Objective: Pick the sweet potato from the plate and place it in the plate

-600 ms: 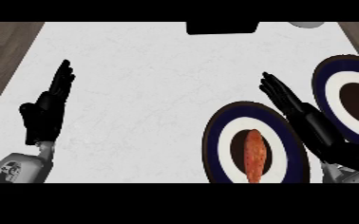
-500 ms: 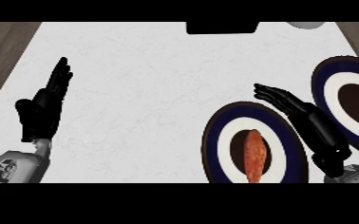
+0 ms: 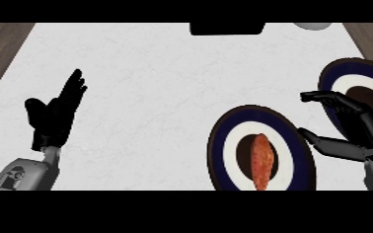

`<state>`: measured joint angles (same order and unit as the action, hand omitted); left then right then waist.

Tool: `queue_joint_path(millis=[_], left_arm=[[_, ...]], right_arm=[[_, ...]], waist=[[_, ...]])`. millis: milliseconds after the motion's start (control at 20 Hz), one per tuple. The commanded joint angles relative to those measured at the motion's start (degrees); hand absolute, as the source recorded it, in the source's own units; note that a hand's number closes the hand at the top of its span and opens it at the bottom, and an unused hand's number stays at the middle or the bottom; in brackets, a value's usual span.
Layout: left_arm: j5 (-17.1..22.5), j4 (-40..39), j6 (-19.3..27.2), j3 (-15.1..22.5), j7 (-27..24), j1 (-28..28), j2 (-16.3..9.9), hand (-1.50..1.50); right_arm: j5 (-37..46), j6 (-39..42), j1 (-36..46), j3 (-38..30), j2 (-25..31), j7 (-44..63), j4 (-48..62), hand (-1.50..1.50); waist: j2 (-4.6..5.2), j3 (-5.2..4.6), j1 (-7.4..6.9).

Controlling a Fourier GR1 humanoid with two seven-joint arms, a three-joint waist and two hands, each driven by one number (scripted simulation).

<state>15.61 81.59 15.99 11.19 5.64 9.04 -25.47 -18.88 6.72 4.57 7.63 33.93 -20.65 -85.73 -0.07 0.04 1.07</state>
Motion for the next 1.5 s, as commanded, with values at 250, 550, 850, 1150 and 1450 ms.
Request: queue_joint_path(millis=[250, 550, 850, 1150, 1450], left_arm=[[0.1, -7.0, -4.9, -1.6, -3.4, 1.5, 2.2, 0.00], [-1.1, -3.8, -4.8, -2.2, 0.0, 1.7, 3.4, 0.00], [-1.3, 1.0, -6.5, -3.9, 1.9, -1.8, 2.5, 0.00], [-3.4, -2.0, -4.8, -4.0, 3.7, 2.1, 4.8, 0.00], [-5.3, -5.9, -6.1, -4.8, 1.6, 3.6, 6.6, 0.00]], right_arm=[[14.4, 3.7, -8.0, 2.6, 1.4, -21.1, 8.2, -1.50], [21.5, 2.3, -6.7, 3.0, 2.8, -15.8, 7.0, -1.50], [24.6, 5.1, -6.0, 3.4, 4.4, -4.5, -1.2, -1.50], [30.5, 7.1, -6.9, 8.3, 4.5, 8.3, -10.1, -1.50], [39.3, 7.4, -3.9, 9.9, 2.5, 13.0, -8.1, -1.50]], waist=[[0.19, -0.07, -0.39], [0.04, -0.05, -0.99], [-0.03, -0.06, -1.26], [0.02, -0.08, -0.82], [0.12, -0.07, -0.92]])
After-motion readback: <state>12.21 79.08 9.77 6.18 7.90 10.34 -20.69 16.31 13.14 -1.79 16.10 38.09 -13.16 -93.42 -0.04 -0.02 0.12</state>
